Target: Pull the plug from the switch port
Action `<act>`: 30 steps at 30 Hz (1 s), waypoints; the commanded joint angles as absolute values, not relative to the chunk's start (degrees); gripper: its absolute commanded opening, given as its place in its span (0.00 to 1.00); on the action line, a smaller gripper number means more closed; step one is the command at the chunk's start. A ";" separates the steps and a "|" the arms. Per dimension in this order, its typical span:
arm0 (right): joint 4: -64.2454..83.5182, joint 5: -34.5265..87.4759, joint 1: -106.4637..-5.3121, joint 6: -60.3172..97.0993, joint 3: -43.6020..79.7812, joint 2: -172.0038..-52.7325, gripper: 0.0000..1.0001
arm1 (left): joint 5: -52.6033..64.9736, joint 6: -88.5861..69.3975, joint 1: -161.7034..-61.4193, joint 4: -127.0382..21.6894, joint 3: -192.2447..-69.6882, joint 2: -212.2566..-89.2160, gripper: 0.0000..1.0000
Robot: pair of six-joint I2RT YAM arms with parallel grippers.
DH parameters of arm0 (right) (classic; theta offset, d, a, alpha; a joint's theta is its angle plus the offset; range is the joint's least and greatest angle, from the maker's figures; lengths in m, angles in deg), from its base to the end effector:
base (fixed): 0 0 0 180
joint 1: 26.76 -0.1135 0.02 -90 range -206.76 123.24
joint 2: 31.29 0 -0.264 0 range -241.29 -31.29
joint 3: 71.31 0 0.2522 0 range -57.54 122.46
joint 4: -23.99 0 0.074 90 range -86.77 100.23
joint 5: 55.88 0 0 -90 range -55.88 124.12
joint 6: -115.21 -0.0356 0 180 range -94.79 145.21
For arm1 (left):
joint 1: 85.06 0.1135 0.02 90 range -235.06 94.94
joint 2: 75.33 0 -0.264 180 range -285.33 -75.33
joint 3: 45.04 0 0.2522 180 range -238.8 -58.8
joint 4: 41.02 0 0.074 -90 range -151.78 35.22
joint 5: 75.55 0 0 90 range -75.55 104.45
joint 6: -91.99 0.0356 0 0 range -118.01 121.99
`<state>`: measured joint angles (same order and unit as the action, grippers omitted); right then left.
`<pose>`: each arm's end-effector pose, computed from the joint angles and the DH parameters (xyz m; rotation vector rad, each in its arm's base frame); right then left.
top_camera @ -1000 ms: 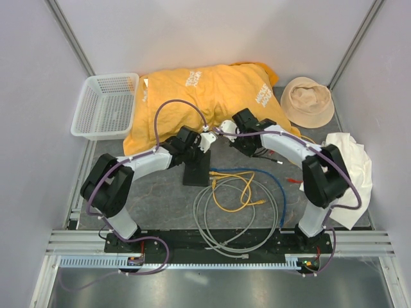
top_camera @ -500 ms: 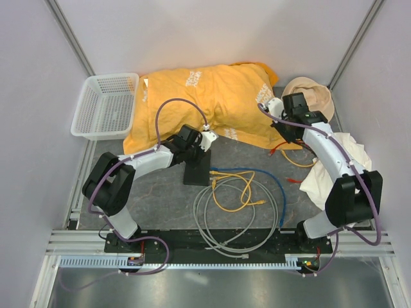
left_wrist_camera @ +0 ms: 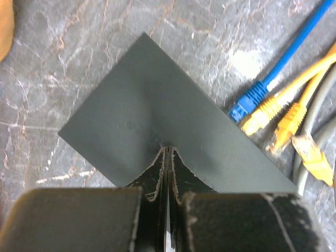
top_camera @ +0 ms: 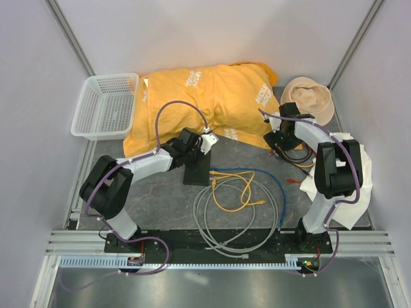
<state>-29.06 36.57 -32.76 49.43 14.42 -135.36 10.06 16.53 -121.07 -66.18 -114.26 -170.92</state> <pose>0.3567 0.0360 0.1864 -0.7267 2.7295 -0.1329 0.2733 -0.2020 0.1785 1.0905 2.2319 -0.2550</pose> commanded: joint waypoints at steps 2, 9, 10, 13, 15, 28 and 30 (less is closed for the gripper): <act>-28.95 27.91 -32.82 47.62 22.43 -129.48 0.98 | 10.49 18.16 -121.10 -71.38 -111.80 -167.18 0.02; -28.62 -1.79 -36.16 43.85 23.84 -125.50 0.98 | -3.11 28.33 -120.22 -74.29 -105.56 -155.06 0.02; -28.70 -3.83 -37.99 42.62 24.10 -127.86 0.98 | -5.13 30.70 -120.22 -74.64 -103.47 -153.83 0.02; -25.57 -8.68 -40.37 35.77 22.80 -131.65 0.98 | -10.59 39.32 -120.22 -75.08 -100.38 -150.48 0.02; -22.91 -9.12 -41.35 31.99 21.12 -131.83 0.98 | -14.54 44.77 -120.22 -77.09 -100.19 -150.30 0.01; -19.74 -11.77 -46.18 25.38 27.97 -144.23 0.85 | -16.14 56.92 -122.06 -69.30 -100.54 -160.58 0.02; -19.74 -11.15 -46.18 25.38 28.24 -144.31 0.85 | -15.62 54.11 -122.33 -66.74 -102.90 -162.60 0.01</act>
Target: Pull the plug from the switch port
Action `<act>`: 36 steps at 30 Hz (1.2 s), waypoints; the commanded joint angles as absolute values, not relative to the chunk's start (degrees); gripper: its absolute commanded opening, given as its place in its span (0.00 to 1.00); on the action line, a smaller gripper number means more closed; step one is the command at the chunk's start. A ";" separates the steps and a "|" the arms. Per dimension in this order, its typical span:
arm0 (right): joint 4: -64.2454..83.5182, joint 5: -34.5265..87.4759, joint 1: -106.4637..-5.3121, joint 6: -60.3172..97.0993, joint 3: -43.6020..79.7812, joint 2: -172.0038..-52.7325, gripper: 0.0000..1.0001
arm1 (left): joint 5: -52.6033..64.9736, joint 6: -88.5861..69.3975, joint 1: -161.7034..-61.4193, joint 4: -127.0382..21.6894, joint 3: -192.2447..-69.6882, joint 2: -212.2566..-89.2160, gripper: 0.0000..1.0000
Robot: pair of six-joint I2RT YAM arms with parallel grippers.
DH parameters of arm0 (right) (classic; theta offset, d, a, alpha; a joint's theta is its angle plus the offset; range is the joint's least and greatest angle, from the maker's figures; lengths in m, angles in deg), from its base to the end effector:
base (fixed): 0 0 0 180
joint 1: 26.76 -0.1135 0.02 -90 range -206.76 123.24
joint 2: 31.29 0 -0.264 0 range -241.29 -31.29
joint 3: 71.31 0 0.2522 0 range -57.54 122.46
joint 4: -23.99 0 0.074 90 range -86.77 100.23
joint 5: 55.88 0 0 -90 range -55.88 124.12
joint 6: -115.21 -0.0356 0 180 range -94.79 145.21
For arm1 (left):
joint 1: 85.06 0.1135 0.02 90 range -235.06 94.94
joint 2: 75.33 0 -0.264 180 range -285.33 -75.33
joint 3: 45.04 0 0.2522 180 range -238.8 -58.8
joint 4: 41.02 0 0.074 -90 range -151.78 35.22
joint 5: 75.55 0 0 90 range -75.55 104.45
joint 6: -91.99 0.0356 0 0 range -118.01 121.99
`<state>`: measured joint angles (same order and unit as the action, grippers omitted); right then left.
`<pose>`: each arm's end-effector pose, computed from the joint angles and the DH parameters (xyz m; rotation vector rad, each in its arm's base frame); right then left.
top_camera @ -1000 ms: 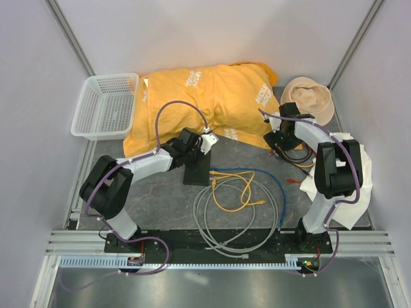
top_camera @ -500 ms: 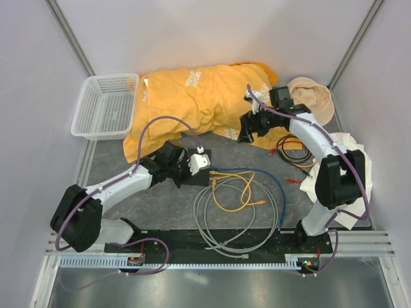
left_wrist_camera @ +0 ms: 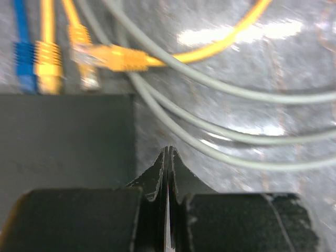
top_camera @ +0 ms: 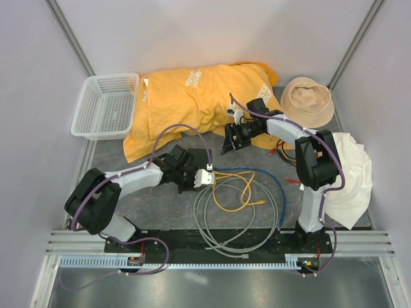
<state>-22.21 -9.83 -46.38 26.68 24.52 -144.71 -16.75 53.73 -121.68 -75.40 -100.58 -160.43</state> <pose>0.3773 0.1607 0.1901 -0.7145 2.5062 1.1291 0.1999 -0.1715 0.1583 1.8992 1.7174 -0.6294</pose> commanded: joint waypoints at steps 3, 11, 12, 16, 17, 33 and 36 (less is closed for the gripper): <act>-19.91 -10.53 -46.18 25.82 27.54 -144.58 0.85 | -13.85 53.23 -123.03 -66.30 -106.33 -165.06 0.02; -19.83 -13.87 -46.27 25.73 28.06 -147.04 0.88 | -14.65 47.00 -122.07 -68.22 -109.69 -160.33 0.02; -19.83 -13.79 -46.27 25.82 28.15 -147.13 0.87 | -14.65 46.12 -121.54 -68.66 -109.60 -159.28 0.02; -19.48 -14.75 -46.80 26.44 27.45 -147.83 0.84 | -14.30 40.67 -118.82 -68.76 -107.41 -152.87 0.02; -19.21 -14.58 -46.97 26.44 27.27 -148.18 0.84 | -13.86 37.26 -118.64 -68.23 -106.97 -152.33 0.01; -19.21 -17.74 -49.26 27.05 32.80 -158.55 0.68 | -7.53 8.14 -116.70 -68.66 -112.15 -166.03 0.01; -19.39 -17.74 -49.61 27.05 33.94 -159.34 0.68 | -4.80 6.91 -116.18 -69.36 -113.37 -168.22 0.01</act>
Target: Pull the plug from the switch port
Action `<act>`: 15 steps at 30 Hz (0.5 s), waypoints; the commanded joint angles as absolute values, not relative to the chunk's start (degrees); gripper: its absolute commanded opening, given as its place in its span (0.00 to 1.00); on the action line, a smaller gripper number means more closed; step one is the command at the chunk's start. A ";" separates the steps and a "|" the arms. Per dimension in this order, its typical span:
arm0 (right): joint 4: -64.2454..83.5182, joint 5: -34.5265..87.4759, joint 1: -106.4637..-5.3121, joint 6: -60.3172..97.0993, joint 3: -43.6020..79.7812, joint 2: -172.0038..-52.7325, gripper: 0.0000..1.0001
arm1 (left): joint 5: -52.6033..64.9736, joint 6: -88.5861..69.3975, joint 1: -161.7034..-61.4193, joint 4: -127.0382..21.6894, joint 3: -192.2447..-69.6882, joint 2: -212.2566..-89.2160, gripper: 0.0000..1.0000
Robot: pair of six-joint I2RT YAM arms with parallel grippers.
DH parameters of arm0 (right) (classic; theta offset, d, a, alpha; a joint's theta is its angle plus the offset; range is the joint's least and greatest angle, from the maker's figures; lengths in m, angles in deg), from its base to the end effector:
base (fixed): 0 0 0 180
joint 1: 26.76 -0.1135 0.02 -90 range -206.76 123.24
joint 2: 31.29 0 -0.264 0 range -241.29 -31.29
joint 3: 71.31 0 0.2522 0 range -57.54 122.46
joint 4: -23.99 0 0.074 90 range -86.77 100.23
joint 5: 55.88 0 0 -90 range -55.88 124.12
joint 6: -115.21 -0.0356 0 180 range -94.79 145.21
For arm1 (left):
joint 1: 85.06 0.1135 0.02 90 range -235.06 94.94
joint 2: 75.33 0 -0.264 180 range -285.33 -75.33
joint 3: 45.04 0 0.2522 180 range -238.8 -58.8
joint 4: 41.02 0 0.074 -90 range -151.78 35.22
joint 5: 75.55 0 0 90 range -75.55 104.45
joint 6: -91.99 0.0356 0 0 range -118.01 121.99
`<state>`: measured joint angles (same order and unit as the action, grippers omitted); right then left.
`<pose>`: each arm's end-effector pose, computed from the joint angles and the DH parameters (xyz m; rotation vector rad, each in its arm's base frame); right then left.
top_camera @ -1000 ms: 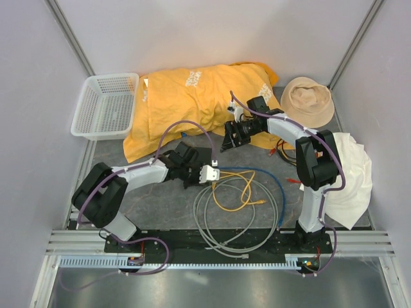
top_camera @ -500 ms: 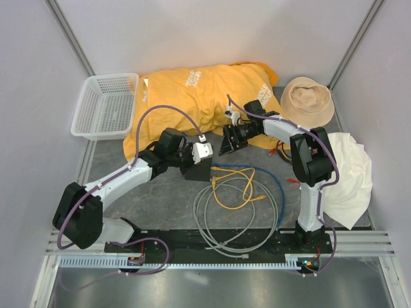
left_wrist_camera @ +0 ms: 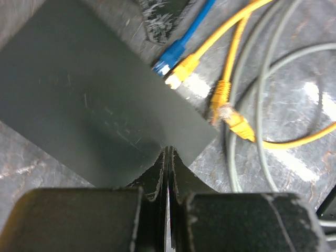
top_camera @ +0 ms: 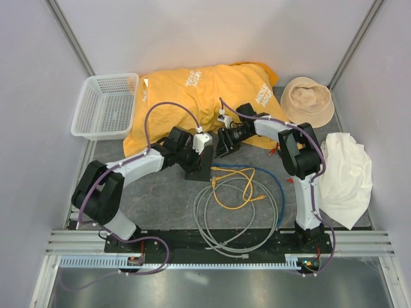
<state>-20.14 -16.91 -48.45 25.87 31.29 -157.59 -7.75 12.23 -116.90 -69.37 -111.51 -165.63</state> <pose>0.4020 0.1897 0.1356 -0.7504 2.5306 1.3272 0.2628 -0.1790 0.1911 1.0507 2.2651 -0.6400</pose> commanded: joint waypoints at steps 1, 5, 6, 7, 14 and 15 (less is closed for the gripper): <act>-19.65 -17.57 -49.61 27.05 34.12 -159.52 0.68 | -4.37 6.47 -115.74 -70.67 -113.99 -170.41 0.02; -22.01 -16.52 -50.05 28.72 34.83 -159.70 0.66 | -4.63 5.76 -114.68 -72.53 -117.16 -174.38 0.02; -22.89 -15.20 -50.31 30.03 35.00 -159.78 0.66 | -4.63 5.59 -114.42 -72.27 -117.16 -174.90 0.01; -23.51 -14.15 -50.49 30.82 34.92 -159.78 0.65 | -4.80 5.76 -114.33 -72.09 -116.90 -175.00 0.02; -26.68 -14.40 -51.02 32.59 34.74 -160.92 0.62 | -5.24 6.12 -114.15 -72.01 -116.63 -175.44 0.02; -26.77 -14.49 -51.11 32.68 34.65 -161.10 0.61 | -5.50 6.12 -114.15 -72.00 -116.63 -175.26 0.01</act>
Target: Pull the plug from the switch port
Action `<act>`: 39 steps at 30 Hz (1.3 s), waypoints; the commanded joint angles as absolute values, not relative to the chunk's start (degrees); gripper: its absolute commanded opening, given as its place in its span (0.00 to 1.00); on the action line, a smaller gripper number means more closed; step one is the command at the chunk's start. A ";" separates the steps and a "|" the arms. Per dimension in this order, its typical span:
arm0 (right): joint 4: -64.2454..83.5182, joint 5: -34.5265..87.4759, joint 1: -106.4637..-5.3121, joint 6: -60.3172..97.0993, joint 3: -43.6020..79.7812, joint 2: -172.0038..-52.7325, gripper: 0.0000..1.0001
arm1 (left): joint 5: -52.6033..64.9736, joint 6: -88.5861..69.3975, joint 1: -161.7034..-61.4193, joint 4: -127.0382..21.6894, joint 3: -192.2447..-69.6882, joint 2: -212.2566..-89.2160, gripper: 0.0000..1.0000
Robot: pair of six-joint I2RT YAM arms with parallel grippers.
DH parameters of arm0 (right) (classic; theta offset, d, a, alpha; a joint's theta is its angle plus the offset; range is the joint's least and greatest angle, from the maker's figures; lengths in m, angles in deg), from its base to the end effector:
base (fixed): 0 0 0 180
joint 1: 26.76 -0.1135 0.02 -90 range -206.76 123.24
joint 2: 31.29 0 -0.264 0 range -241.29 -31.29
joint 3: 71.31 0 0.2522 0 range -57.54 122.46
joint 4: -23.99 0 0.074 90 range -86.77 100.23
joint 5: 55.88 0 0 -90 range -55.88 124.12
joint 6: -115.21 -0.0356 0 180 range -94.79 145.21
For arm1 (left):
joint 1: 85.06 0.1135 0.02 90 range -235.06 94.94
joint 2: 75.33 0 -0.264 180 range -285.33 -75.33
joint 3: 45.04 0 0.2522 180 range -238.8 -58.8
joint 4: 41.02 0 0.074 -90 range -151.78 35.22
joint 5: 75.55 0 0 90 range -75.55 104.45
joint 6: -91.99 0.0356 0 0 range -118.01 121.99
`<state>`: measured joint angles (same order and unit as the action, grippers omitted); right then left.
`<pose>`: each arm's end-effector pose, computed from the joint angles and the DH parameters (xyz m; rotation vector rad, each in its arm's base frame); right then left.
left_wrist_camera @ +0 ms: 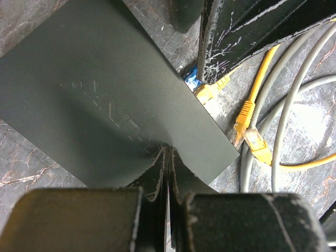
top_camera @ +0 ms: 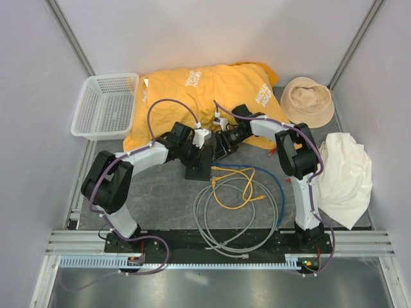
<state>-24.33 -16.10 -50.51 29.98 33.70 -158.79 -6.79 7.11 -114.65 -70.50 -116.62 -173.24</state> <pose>0.3968 0.2045 0.1351 -0.8629 2.5362 1.3089 0.2915 -0.1804 0.1745 0.9061 2.4036 -0.6371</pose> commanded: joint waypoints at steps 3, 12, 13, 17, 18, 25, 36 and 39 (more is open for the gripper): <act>-26.95 -14.31 -51.37 32.85 34.92 -161.37 0.60 | -5.50 6.12 -114.15 -71.92 -116.63 -175.35 0.02; -28.44 -13.87 -52.60 33.90 35.97 -162.07 0.57 | -5.15 6.38 -114.15 -71.57 -116.19 -175.00 0.02; -28.53 -13.96 -52.69 33.99 35.97 -162.16 0.56 | -5.15 6.29 -114.15 -71.57 -116.10 -175.09 0.01; -29.05 -13.52 -53.21 34.26 36.06 -162.42 0.53 | -5.24 6.38 -114.24 -71.48 -116.01 -175.00 0.02; -29.14 -13.35 -53.22 34.35 36.06 -162.42 0.52 | -5.24 6.29 -114.24 -71.48 -116.01 -175.00 0.01; -29.23 -12.29 -53.22 34.17 35.88 -163.04 0.44 | -5.33 6.29 -114.24 -71.48 -116.01 -175.00 0.01; -29.76 -10.63 -54.18 34.70 36.50 -163.39 0.41 | -5.33 6.56 -114.24 -71.13 -115.75 -175.17 0.02; -30.20 -10.01 -54.71 35.05 36.94 -163.74 0.36 | -5.33 6.55 -114.24 -71.04 -115.58 -175.09 0.02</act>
